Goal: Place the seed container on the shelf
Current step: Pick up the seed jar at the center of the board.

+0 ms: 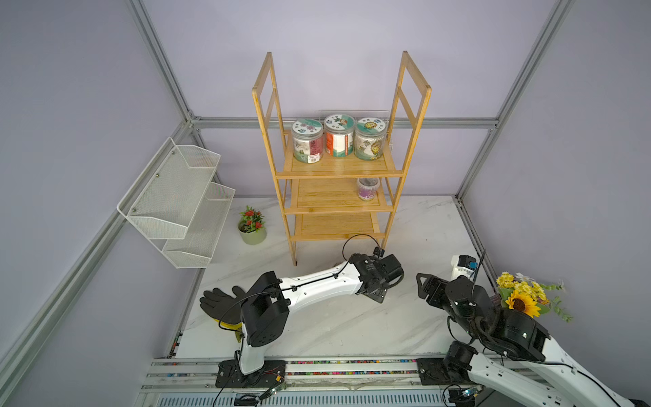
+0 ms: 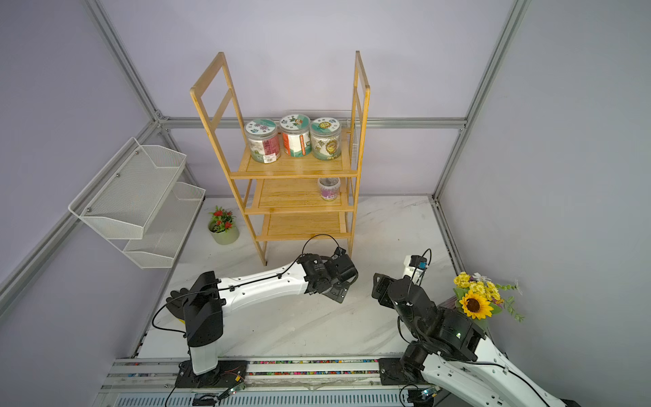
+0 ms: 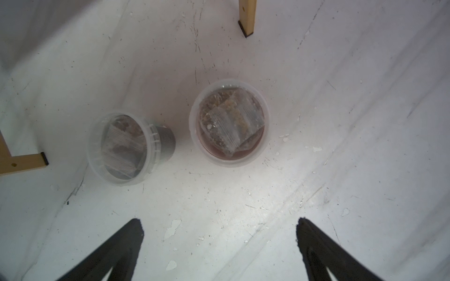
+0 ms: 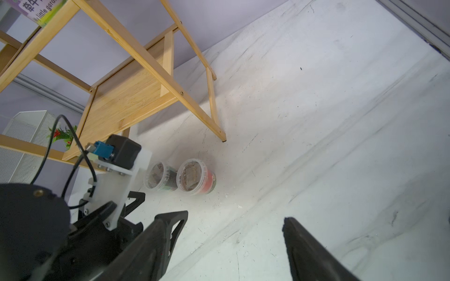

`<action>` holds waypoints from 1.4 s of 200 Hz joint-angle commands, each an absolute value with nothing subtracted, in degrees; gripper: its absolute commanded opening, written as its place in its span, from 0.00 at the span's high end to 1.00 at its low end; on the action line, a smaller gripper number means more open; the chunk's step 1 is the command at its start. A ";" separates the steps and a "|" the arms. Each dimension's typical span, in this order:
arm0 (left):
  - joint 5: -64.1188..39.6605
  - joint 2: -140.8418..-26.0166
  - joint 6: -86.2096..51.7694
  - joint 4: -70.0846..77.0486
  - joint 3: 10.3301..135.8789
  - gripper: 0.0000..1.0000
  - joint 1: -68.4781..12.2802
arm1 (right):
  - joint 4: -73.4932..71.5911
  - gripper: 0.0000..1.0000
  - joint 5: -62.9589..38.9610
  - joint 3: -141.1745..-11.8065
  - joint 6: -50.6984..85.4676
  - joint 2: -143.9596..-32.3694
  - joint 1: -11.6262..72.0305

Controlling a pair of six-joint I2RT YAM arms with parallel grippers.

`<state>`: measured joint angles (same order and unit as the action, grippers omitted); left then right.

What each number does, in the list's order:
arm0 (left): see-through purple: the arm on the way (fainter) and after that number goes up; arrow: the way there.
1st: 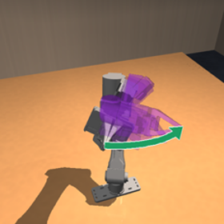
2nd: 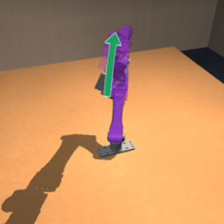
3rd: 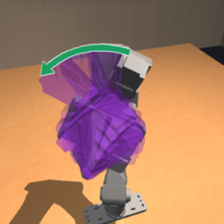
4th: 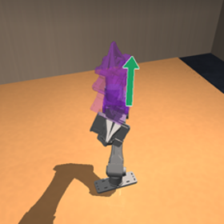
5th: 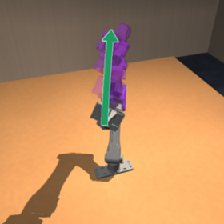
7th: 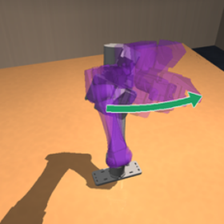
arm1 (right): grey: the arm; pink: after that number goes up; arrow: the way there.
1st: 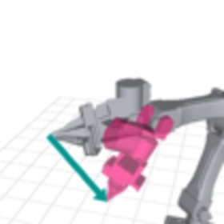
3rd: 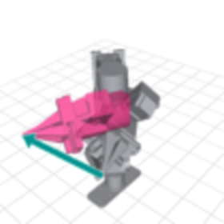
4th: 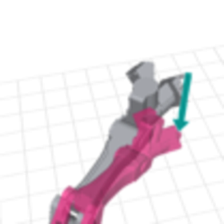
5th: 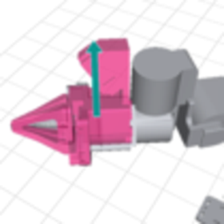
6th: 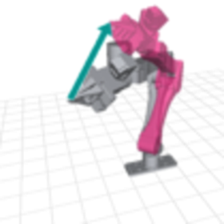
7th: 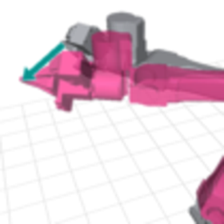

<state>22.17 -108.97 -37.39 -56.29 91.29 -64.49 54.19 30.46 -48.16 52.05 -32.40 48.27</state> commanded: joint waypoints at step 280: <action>15.64 -118.81 -33.85 -46.23 96.63 0.15 -57.57 | 55.28 0.20 33.75 -49.10 49.56 -33.66 48.21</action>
<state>16.14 -119.15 -35.79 -47.00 93.62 -57.69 54.57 32.36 -47.97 50.26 -33.43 48.27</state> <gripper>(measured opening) 0.866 0.804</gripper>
